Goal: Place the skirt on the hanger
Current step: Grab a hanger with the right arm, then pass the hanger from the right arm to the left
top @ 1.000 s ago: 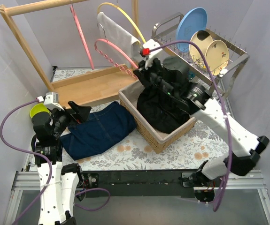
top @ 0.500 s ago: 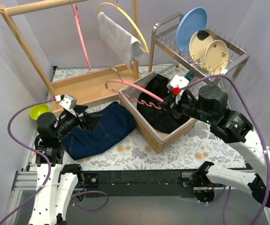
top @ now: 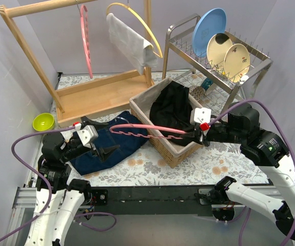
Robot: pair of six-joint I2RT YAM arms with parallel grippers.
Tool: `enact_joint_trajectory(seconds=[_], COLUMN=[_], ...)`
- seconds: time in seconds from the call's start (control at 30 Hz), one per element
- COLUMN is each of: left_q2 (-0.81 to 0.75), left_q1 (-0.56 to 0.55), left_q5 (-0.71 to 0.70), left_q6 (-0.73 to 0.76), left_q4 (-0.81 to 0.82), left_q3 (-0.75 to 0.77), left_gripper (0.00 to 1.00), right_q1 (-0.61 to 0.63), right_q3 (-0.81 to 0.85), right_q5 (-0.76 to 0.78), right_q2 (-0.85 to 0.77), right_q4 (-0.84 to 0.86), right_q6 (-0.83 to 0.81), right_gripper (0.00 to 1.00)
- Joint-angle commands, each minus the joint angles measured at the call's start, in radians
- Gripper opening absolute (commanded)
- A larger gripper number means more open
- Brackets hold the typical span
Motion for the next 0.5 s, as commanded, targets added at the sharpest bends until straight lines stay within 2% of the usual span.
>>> enact_joint_trajectory(seconds=[0.0,0.1,0.2,0.4,0.47], left_q2=[-0.028,-0.048,-0.08,-0.075,-0.063], left_q1=[-0.014,-0.015,-0.021,-0.031,-0.029], left_q5=[0.113,0.133,0.167,0.196,0.234], left_q6=[0.067,0.058,0.114,0.105,0.102], left_q4=[-0.046,-0.043,-0.052,-0.047,-0.054], left_q3=[-0.014,-0.048,-0.079,-0.088,-0.087], left_gripper=[0.98,0.96,0.87,0.81,0.67], right_q1=[-0.017,-0.024,-0.032,-0.035,-0.035], right_q3=[0.014,0.025,0.034,0.068,0.075], right_q5=[-0.141,-0.173,-0.218,-0.324,-0.347], right_q2=[-0.008,-0.008,-0.012,-0.006,-0.002], right_q4=[-0.014,-0.049,-0.079,-0.141,-0.158], right_q6=[-0.121,-0.167,-0.208,-0.294,-0.317], right_gripper=[0.01,0.01,0.01,0.01,0.01])
